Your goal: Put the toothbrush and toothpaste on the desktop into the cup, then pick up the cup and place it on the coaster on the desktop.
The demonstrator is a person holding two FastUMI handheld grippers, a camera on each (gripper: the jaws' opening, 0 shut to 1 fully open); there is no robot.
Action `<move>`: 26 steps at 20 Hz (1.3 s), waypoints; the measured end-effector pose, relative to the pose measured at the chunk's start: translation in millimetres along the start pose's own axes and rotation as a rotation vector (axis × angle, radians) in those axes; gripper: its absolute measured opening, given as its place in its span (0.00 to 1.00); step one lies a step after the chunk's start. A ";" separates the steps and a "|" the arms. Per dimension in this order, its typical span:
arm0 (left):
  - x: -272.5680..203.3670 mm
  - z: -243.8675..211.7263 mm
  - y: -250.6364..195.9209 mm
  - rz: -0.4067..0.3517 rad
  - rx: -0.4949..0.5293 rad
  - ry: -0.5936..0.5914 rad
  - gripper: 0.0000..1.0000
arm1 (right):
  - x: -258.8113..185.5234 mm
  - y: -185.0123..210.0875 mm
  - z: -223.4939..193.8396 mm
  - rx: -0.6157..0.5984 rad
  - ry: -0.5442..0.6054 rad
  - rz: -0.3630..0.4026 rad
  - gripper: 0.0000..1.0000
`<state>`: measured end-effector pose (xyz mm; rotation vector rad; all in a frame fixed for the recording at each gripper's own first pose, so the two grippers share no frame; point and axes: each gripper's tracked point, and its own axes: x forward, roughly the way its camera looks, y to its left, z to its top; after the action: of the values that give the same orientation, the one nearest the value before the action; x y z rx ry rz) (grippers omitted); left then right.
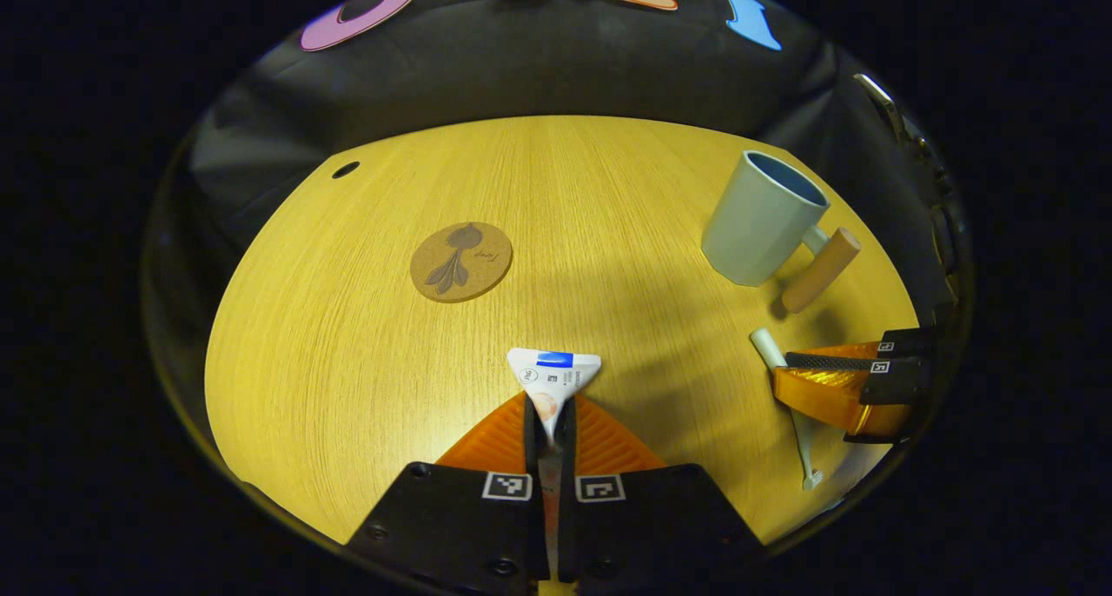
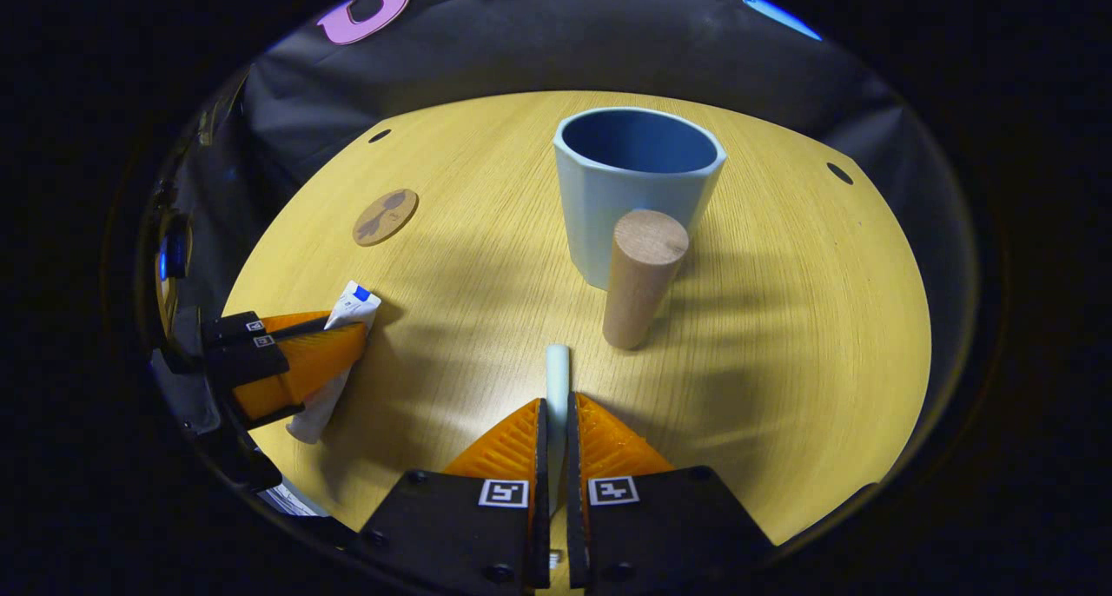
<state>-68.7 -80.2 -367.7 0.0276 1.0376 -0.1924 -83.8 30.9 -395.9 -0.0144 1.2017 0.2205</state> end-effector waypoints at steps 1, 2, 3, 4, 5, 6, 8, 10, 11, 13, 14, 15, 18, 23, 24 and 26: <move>0.2 -1.3 0.5 0.000 -0.003 -0.001 0.01 | -0.1 0.2 0.9 0.009 -0.007 0.007 0.09; -0.4 -0.8 -0.2 -0.008 -0.013 -0.009 0.01 | 0.1 2.7 1.6 0.027 -0.013 0.028 0.11; -2.9 1.3 -5.0 -0.034 -0.036 -0.019 0.00 | 0.1 4.0 1.8 0.054 -0.013 0.046 0.11; -5.0 2.4 -7.2 -0.049 -0.057 -0.024 0.00 | -0.4 3.2 1.4 0.079 -0.020 0.056 0.11; -4.8 3.4 -6.6 -0.051 -0.064 -0.035 0.00 | -0.3 2.1 1.1 0.099 -0.021 0.063 0.11; -6.3 1.7 -5.8 -0.046 -0.065 -0.030 0.02 | -0.6 2.5 1.7 0.119 -0.030 0.068 0.11; -13.4 1.7 -11.0 -0.049 -0.057 -0.041 0.00 | -4.9 10.7 5.4 0.154 -0.072 0.120 0.11; -19.9 7.5 -12.0 -0.055 -0.045 -0.066 0.00 | -15.1 13.2 10.9 0.140 -0.120 0.133 0.11; -23.7 8.2 -10.7 -0.054 -0.045 -0.073 0.00 | -19.8 14.8 15.0 0.141 -0.148 0.148 0.11; -33.3 14.0 -12.1 -0.057 -0.039 -0.101 0.00 | -25.4 14.9 25.7 0.155 -0.211 0.160 0.11; -37.8 20.5 -12.4 -0.059 -0.036 -0.117 0.00 | -30.3 15.3 30.0 0.168 -0.235 0.174 0.11; -43.0 24.6 -12.0 -0.062 -0.040 -0.139 0.00 | -34.2 13.6 37.7 0.182 -0.266 0.179 0.10; -53.4 39.5 -8.5 -0.061 -0.054 -0.181 0.00 | -55.4 6.4 62.2 0.199 -0.339 0.186 0.10; -66.4 58.8 -11.9 -0.068 -0.057 -0.221 0.00 | -79.1 -3.6 102.4 0.223 -0.432 0.203 0.11; -70.2 61.5 -13.4 -0.069 -0.054 -0.229 0.00 | -85.3 -6.6 107.3 0.232 -0.453 0.210 0.10; -75.1 64.6 -14.4 -0.074 -0.051 -0.236 0.00 | -93.0 -14.1 130.4 0.242 -0.509 0.215 0.10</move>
<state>-53.1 -90.8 -269.4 -0.0783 0.8078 -0.2304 7.2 18.8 -263.9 0.3644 0.7140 0.2471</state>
